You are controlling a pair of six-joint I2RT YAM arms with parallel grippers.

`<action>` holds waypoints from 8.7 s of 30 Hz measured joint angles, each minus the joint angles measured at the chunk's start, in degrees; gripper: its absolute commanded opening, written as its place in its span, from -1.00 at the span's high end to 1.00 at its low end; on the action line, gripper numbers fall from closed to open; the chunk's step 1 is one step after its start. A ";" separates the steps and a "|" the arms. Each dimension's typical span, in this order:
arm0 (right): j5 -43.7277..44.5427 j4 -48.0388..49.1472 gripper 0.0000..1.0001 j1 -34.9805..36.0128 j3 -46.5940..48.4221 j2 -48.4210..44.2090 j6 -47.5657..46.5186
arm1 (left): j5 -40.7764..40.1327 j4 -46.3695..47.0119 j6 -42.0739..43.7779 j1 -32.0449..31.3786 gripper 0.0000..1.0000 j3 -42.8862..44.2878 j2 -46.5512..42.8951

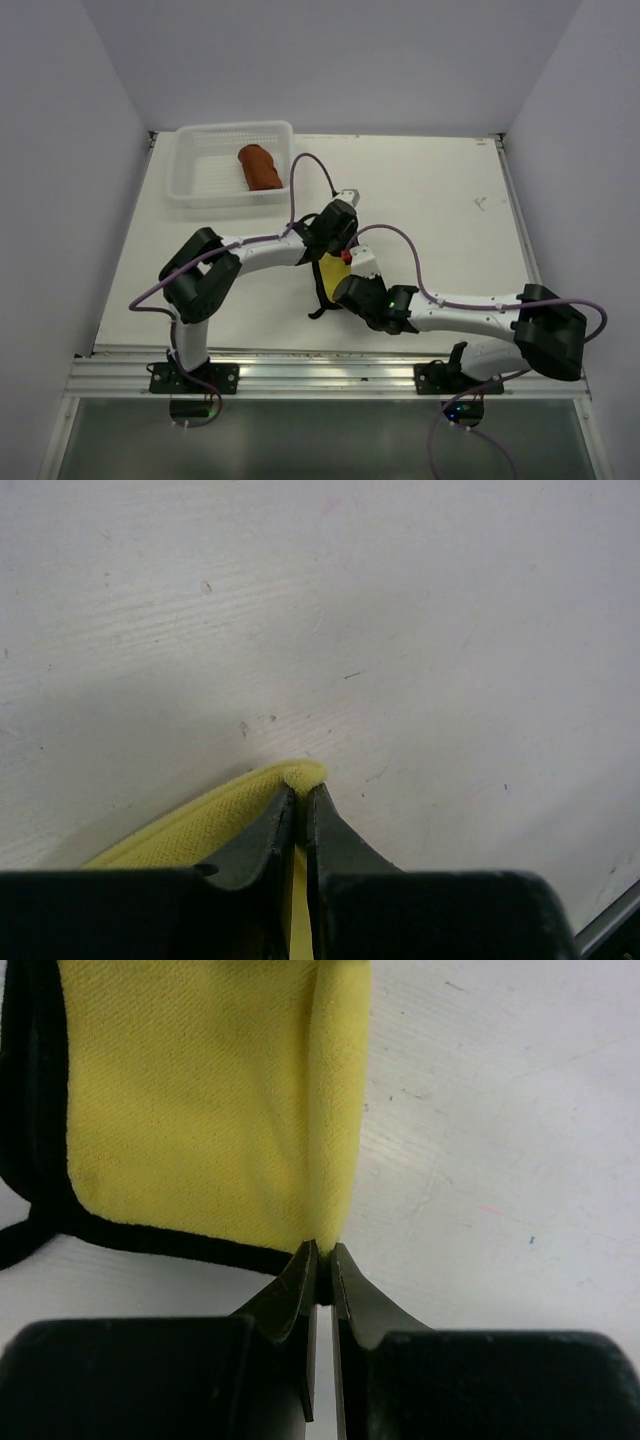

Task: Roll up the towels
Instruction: Roll the towel

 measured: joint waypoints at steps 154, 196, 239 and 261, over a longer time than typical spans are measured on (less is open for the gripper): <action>-54.73 31.36 0.17 -32.76 -12.09 4.46 25.83 | 7.96 48.19 -3.04 8.92 1.00 -36.35 -5.01; -55.49 38.47 1.00 -27.36 -13.84 9.33 26.23 | 6.86 48.06 -3.32 8.83 1.00 -36.83 -5.38; -6.64 15.91 1.00 1.33 -6.14 -1.25 6.12 | 3.28 2.16 1.03 9.16 0.10 -14.80 -18.84; 1.09 14.36 1.00 6.01 -3.34 5.95 7.43 | 7.78 -13.35 1.11 4.96 0.00 -9.29 -18.12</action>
